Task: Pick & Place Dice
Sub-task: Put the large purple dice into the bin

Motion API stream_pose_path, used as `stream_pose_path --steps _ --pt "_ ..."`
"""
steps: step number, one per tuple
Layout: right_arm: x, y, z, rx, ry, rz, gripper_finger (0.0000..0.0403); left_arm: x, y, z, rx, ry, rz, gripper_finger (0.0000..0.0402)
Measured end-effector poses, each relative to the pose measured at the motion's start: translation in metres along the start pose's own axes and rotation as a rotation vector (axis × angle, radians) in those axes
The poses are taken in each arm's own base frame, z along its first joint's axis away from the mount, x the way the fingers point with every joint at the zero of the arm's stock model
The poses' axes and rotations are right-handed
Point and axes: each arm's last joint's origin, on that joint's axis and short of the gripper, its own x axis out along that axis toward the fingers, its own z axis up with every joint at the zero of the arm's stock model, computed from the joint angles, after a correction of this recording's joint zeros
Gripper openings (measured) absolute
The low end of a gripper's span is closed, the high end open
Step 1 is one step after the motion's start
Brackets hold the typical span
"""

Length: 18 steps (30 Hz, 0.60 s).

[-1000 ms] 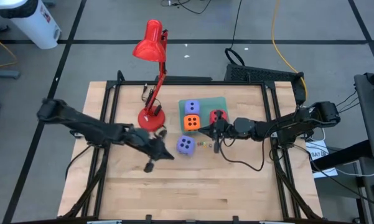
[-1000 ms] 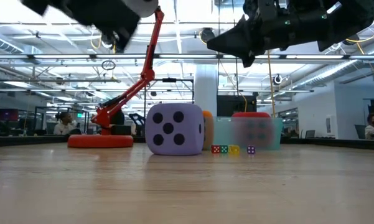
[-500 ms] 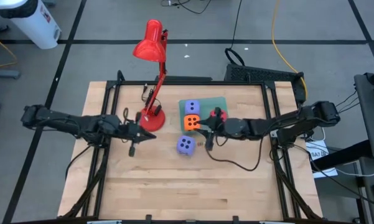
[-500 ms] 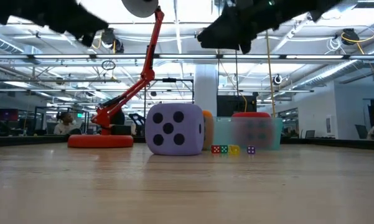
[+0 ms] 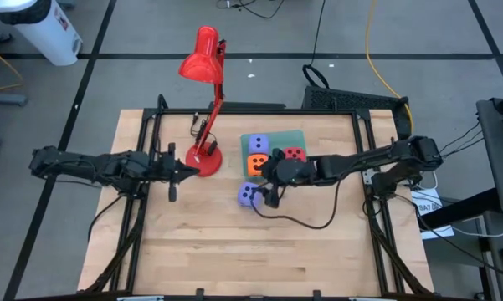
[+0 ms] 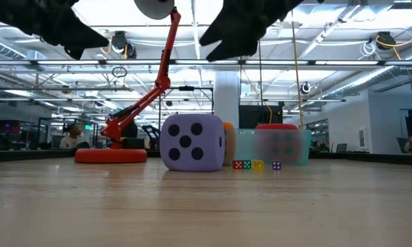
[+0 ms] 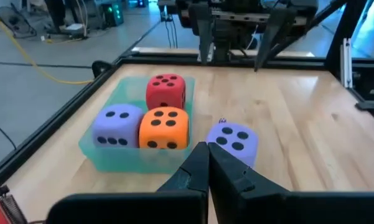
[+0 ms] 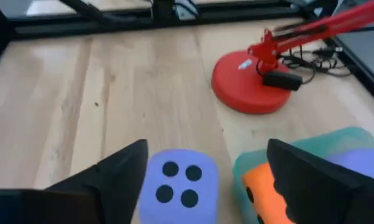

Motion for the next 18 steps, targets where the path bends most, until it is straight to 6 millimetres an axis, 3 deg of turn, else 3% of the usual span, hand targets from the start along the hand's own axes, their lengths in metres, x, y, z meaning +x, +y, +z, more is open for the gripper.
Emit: stream_pose_path --steps 8,11,18 --pt "0.044 0.007 -0.026 0.028 0.082 0.032 0.0389 0.000 0.000 0.000 -0.003 -0.001 0.001 0.0005" --pt "0.061 0.009 -0.036 0.026 0.093 0.036 0.0397 0.000 0.000 -0.001 -0.006 0.006 0.002 0.0005" --pt "0.068 0.008 -0.043 0.023 0.109 -0.045 0.0399 0.000 0.000 -0.003 -0.026 0.031 0.004 0.0005"
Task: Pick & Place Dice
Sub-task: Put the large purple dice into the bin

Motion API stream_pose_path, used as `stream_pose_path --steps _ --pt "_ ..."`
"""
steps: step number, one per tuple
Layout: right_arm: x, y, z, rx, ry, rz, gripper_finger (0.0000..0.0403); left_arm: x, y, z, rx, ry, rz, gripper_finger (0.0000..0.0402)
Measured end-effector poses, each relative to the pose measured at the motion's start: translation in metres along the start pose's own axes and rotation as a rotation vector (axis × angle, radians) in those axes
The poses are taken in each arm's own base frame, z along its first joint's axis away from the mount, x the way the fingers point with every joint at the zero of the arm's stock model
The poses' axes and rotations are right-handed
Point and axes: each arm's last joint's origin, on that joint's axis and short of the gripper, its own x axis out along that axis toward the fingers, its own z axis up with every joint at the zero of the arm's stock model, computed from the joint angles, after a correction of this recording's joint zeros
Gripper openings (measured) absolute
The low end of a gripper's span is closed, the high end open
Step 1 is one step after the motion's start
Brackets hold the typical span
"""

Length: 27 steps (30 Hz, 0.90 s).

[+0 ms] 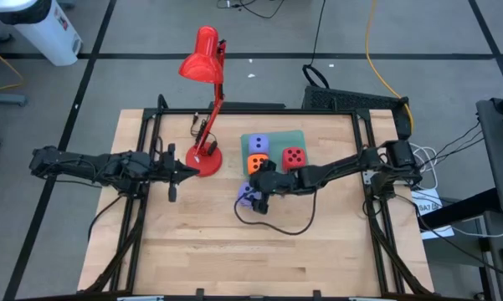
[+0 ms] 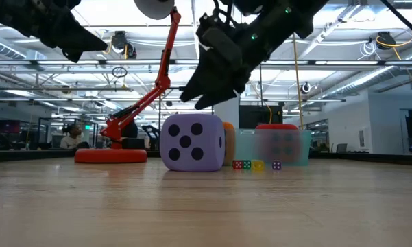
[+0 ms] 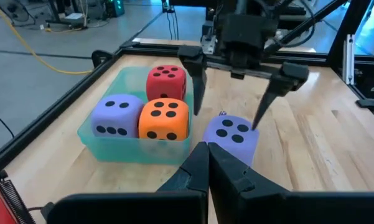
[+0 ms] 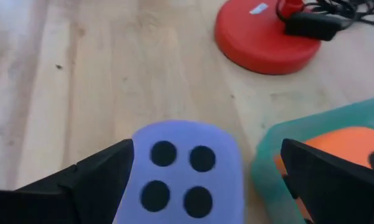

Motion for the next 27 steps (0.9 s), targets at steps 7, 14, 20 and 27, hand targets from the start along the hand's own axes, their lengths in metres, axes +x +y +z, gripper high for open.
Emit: stream_pose_path --steps 7,14,20,27 --pt "-0.002 0.005 -0.005 0.049 0.036 -0.025 0.0399 0.000 0.000 0.000 0.002 0.000 0.000 0.0005" --pt "-0.007 0.022 -0.010 0.005 0.014 -0.085 0.0399 0.000 0.000 0.000 -0.005 0.000 0.000 0.0005" --pt "0.004 0.024 -0.019 0.021 0.040 -0.098 0.0399 0.000 0.000 0.000 0.014 0.000 0.000 0.0005" --pt "0.028 0.016 -0.035 0.027 0.098 -0.149 0.0399 0.000 0.000 0.000 0.026 0.002 -0.007 0.0005"
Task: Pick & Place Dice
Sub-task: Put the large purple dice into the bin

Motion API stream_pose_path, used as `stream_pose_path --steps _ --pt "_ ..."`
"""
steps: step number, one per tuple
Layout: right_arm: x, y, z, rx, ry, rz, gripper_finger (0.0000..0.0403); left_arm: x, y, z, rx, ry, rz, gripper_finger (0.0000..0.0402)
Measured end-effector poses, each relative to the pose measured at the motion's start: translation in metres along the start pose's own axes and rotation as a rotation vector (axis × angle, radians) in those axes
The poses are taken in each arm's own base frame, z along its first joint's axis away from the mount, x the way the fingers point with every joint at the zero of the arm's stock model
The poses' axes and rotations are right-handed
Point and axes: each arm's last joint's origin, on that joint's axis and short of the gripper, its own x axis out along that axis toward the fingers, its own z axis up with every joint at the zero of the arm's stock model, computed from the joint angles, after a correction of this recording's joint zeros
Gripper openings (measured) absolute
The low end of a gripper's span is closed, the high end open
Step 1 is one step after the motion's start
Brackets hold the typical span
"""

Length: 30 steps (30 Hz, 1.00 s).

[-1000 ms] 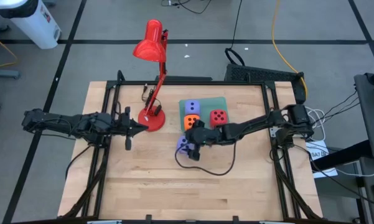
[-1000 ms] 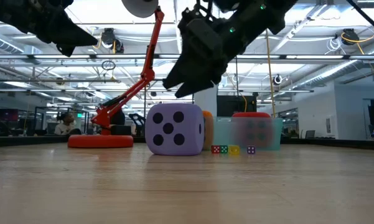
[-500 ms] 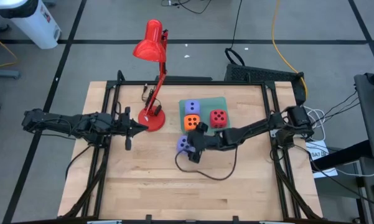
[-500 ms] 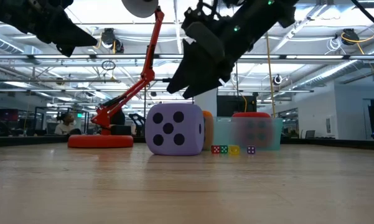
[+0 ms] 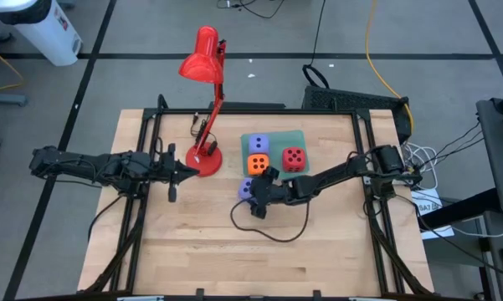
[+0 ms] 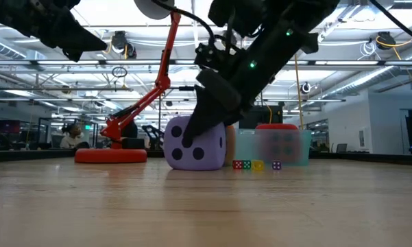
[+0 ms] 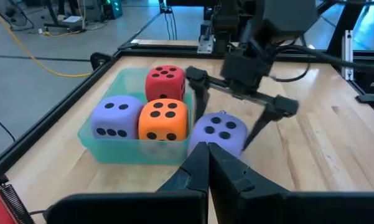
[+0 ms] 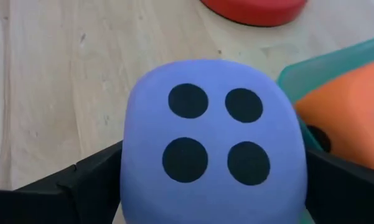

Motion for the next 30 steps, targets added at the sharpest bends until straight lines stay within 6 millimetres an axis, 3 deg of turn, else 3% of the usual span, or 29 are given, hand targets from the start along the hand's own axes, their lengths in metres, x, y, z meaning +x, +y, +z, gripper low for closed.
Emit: stream_pose_path --steps 12,22,30 --pt "0.007 0.000 -0.003 -0.026 0.021 0.052 0.0395 0.000 0.000 0.000 0.009 -0.002 -0.003 0.0005" --pt "0.003 0.015 0.008 -0.044 -0.073 0.304 0.0394 0.000 0.000 0.000 0.011 0.006 -0.003 0.0005" --pt "0.001 0.017 0.009 -0.065 -0.095 0.308 0.0393 0.001 0.000 -0.002 0.021 0.025 -0.003 0.0005"
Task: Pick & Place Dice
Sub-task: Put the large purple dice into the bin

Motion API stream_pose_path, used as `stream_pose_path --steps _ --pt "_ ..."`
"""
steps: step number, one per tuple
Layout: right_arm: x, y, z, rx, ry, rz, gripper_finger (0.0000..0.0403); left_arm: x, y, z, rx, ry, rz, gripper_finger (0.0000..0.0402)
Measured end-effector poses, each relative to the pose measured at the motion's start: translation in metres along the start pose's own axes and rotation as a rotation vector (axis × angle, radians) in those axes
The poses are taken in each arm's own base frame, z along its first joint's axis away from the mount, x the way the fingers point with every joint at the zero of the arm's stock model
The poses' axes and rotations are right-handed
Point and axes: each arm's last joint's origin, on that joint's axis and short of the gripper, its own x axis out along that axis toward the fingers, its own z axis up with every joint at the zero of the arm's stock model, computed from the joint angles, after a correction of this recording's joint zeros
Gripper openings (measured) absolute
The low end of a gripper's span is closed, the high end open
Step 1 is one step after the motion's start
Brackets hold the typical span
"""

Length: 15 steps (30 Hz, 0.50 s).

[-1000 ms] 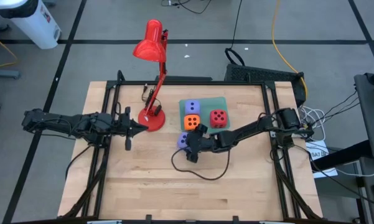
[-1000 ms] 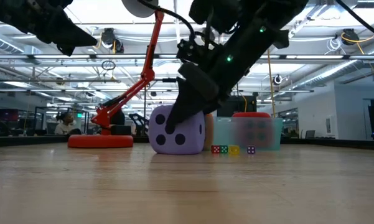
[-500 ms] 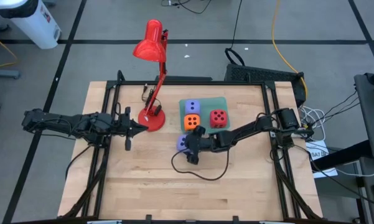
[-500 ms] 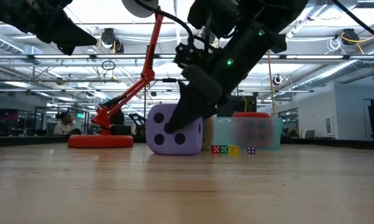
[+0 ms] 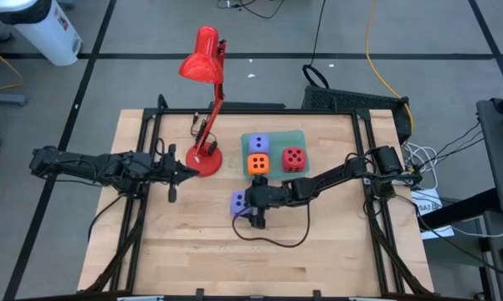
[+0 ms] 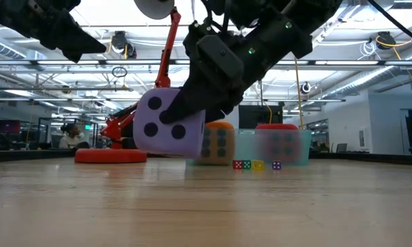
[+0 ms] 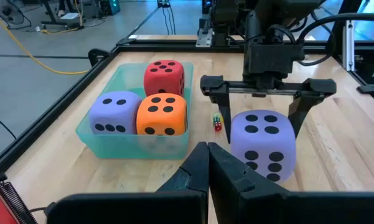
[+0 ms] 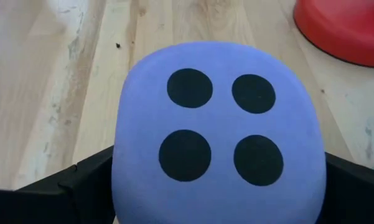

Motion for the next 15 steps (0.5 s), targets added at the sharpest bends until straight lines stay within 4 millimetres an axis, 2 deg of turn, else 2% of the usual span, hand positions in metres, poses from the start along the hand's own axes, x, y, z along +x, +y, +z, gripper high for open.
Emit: stream_pose_path --steps 8,15 --pt "-0.001 0.002 0.003 -0.014 -0.028 0.035 0.0393 0.002 0.000 -0.001 0.007 0.010 0.000 0.0005" --pt "-0.021 0.005 0.021 -0.067 -0.087 0.071 0.0393 0.005 -0.001 -0.002 -0.003 0.026 0.002 0.0005"
